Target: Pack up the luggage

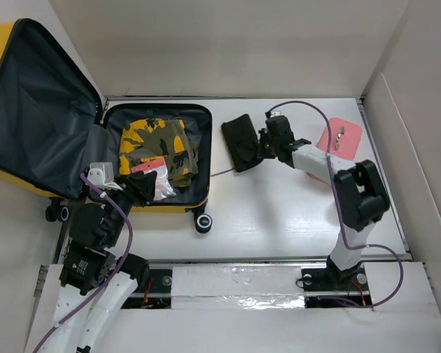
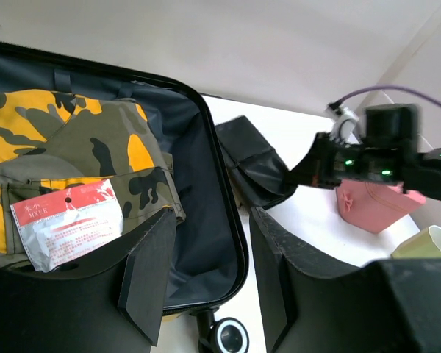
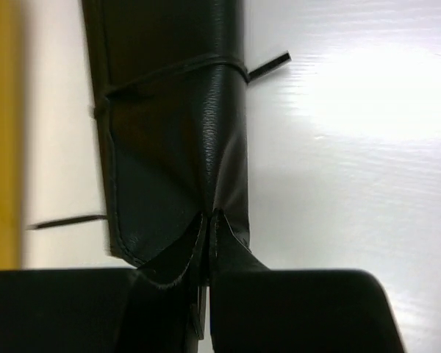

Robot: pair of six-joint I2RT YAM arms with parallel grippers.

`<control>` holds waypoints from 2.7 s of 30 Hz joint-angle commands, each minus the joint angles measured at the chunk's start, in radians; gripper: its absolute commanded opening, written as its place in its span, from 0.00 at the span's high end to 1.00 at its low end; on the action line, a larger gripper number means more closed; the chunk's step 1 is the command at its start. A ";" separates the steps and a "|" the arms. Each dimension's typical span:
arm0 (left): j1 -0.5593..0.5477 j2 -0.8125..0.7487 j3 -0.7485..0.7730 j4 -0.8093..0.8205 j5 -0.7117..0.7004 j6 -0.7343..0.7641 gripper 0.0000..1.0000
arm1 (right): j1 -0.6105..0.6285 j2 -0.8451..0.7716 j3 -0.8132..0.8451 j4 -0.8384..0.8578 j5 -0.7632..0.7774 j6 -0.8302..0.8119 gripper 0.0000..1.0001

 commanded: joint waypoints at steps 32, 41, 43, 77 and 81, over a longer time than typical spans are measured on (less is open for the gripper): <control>0.013 -0.030 0.011 0.060 -0.019 -0.009 0.59 | 0.332 -0.290 0.126 0.238 -0.074 0.050 0.29; -0.016 -0.044 0.002 0.071 0.019 -0.007 0.67 | -0.056 -1.000 -0.473 -0.003 0.532 0.111 1.00; -0.027 -0.051 0.002 0.074 0.022 -0.007 0.69 | -0.171 -1.095 -0.594 -0.029 0.572 0.142 1.00; -0.162 -0.148 0.010 0.048 -0.047 -0.010 0.65 | -0.853 -0.771 -0.668 -0.058 0.046 0.003 1.00; -0.162 -0.145 0.010 0.051 -0.044 -0.010 0.65 | -0.853 -0.951 -0.714 -0.107 0.039 0.001 1.00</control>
